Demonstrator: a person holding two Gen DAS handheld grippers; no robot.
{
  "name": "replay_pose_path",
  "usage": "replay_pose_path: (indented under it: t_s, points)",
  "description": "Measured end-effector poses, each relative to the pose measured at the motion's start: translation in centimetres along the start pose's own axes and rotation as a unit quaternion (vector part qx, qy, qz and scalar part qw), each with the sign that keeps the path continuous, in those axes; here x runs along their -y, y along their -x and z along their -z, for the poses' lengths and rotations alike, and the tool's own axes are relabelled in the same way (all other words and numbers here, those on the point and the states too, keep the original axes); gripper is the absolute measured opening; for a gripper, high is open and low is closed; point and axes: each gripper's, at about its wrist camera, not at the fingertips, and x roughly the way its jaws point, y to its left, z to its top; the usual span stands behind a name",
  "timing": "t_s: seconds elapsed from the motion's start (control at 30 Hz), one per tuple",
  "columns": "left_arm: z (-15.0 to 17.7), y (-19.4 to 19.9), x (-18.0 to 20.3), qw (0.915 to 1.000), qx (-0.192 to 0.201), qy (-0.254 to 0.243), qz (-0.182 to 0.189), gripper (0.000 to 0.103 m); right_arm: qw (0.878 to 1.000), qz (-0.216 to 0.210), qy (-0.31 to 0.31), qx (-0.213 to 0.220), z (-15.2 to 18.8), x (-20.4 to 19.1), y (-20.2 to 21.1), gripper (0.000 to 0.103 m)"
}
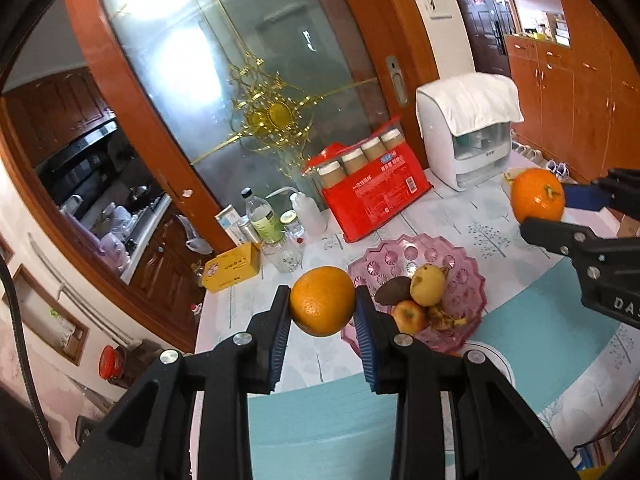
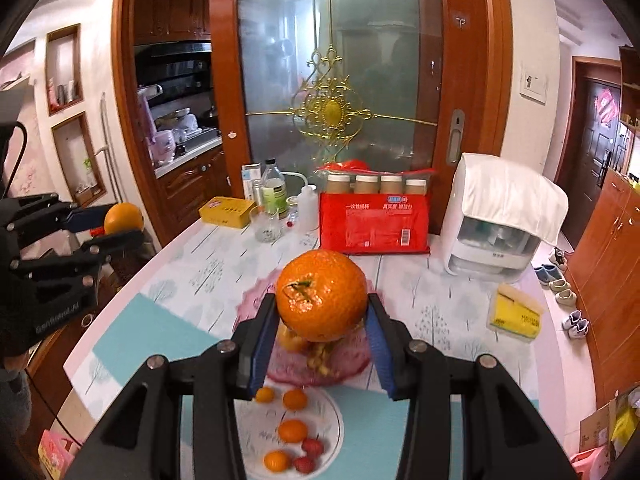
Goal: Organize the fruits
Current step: 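Carry the orange with the left tool while the right tool carries its orange to the pink bowl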
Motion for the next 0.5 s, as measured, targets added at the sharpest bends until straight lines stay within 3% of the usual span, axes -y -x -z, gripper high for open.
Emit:
replay_pose_path:
  t_s: [0.23, 0.5]
  points:
    - [-0.4, -10.1, 0.3, 0.9963, -0.061, -0.018, 0.058, 0.029, 0.995, 0.008, -0.061, -0.073, -0.9, 0.5, -8.8, 0.044]
    - [2.4, -23.1, 2.8, 0.9792, -0.142, -0.049, 0.136, 0.029, 0.978, 0.018, -0.12, -0.172, 4.0, 0.5, -18.3, 0.044]
